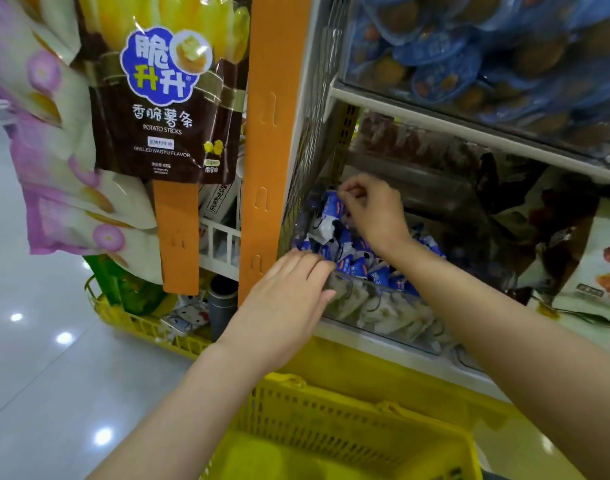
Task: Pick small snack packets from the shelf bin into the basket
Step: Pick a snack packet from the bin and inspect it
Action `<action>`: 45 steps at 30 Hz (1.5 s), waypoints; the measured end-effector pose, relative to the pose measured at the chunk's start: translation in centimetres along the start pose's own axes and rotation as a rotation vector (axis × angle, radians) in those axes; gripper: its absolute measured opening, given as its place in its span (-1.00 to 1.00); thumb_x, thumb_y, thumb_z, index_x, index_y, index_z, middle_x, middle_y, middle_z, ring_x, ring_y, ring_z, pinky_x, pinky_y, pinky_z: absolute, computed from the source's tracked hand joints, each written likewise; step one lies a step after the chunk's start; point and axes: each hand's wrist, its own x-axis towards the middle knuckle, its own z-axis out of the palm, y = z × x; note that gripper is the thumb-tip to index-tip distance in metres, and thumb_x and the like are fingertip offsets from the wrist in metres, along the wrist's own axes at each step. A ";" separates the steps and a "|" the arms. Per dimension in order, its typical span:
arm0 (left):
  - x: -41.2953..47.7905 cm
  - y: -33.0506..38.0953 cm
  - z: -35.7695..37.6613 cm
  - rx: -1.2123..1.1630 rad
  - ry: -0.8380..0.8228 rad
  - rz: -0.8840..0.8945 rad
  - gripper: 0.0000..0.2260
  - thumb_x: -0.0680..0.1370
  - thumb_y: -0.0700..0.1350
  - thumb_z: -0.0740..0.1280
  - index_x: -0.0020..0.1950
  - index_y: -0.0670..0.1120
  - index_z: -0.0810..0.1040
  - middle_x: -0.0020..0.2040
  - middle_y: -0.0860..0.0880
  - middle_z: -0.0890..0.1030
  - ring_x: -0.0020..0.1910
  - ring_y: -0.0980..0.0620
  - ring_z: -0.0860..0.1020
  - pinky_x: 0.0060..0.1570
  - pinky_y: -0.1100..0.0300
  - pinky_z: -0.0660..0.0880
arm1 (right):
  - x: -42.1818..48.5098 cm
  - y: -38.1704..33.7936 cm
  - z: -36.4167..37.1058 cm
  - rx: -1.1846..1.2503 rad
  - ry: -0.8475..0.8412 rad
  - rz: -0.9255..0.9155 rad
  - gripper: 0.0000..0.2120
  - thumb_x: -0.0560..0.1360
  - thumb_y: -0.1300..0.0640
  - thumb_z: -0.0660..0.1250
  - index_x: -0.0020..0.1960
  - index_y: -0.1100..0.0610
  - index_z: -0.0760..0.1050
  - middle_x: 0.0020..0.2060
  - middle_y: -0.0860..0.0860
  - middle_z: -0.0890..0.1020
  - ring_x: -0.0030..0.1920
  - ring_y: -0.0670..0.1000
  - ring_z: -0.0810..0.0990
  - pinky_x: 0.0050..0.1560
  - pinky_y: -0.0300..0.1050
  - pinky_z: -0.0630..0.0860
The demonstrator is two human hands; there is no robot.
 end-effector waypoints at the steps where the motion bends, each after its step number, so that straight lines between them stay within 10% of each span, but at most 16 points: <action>1: -0.2 0.1 0.1 -0.037 0.019 -0.004 -0.63 0.63 0.01 0.00 0.42 -0.03 0.24 0.35 0.03 0.33 0.40 0.07 0.20 0.42 0.26 -0.05 | -0.8 -0.5 -1.1 0.051 0.040 -0.039 -0.90 0.52 0.19 0.28 -0.12 0.02 0.50 -0.30 -0.14 0.53 -0.23 -0.09 0.56 -0.14 -0.07 0.60; 6: -2.0 1.2 -0.4 -0.492 0.097 -0.184 -0.75 0.62 -0.06 0.09 0.29 0.06 0.38 0.23 0.18 0.37 0.17 0.36 0.31 0.10 0.57 0.20 | -5.6 -2.7 -5.9 0.413 0.010 0.027 -0.82 0.52 0.22 0.29 -0.17 -0.03 0.49 -0.23 -0.05 0.59 -0.20 -0.11 0.61 -0.32 -0.29 0.57; 14: -4.0 5.5 -0.5 -1.322 -0.042 -0.654 -0.85 0.59 -0.09 0.19 0.03 -0.10 0.52 -0.09 0.00 0.60 -0.07 0.07 0.56 -0.12 0.37 0.48 | -14.9 -2.4 -7.0 0.602 -0.268 0.142 -0.84 0.51 0.30 0.28 -0.16 0.06 0.49 -0.29 -0.08 0.64 -0.26 -0.12 0.63 -0.30 -0.26 0.57; 19: -5.5 7.2 0.9 -1.240 0.008 -0.687 -0.83 0.54 -0.27 0.28 0.13 -0.21 0.48 -0.11 -0.06 0.57 -0.21 0.18 0.53 -0.30 0.49 0.41 | -18.3 -1.4 -5.7 0.740 -0.302 0.428 -0.91 0.52 0.22 0.27 0.02 0.12 0.48 -0.24 -0.02 0.65 -0.26 -0.20 0.63 -0.27 -0.31 0.57; 26: -6.6 8.0 3.1 -1.225 -0.059 -0.707 -0.92 0.55 -0.28 0.26 0.03 -0.21 0.48 -0.11 -0.10 0.60 -0.15 0.08 0.55 -0.23 0.40 0.49 | -20.9 0.5 -4.8 0.701 -0.384 0.616 -0.86 0.51 0.23 0.30 -0.22 0.12 0.55 -0.32 0.02 0.62 -0.37 -0.18 0.58 -0.27 -0.27 0.56; 32: -6.9 7.6 3.6 -1.155 0.013 -0.774 -0.80 0.59 -0.15 0.22 -0.17 -0.23 0.46 -0.24 -0.21 0.49 -0.20 -0.05 0.49 -0.18 0.07 0.42 | -21.4 0.4 -4.0 0.279 -0.355 0.230 -0.92 0.46 0.11 0.38 -0.19 -0.03 0.57 -0.32 -0.12 0.64 -0.30 -0.22 0.55 -0.27 -0.31 0.49; 37: -6.6 7.5 3.8 -1.197 -0.029 -0.793 -0.80 0.58 -0.08 0.23 -0.14 -0.17 0.52 -0.19 -0.15 0.59 -0.17 0.00 0.58 -0.25 0.22 0.50 | -21.2 0.7 -4.7 -0.013 -0.309 -0.063 -0.94 0.49 0.02 0.34 -0.11 -0.02 0.57 -0.26 -0.19 0.57 -0.20 -0.14 0.54 -0.20 -0.20 0.51; 45: -6.7 7.5 3.3 -1.299 -0.062 -0.853 -0.77 0.47 -0.22 0.38 0.12 -0.16 0.51 -0.03 -0.10 0.67 -0.16 0.03 0.63 -0.18 0.24 0.57 | -19.9 1.5 -5.3 0.673 -0.151 0.646 -0.88 0.55 0.25 0.24 -0.16 0.14 0.46 -0.21 0.09 0.62 -0.28 -0.13 0.61 -0.30 -0.29 0.58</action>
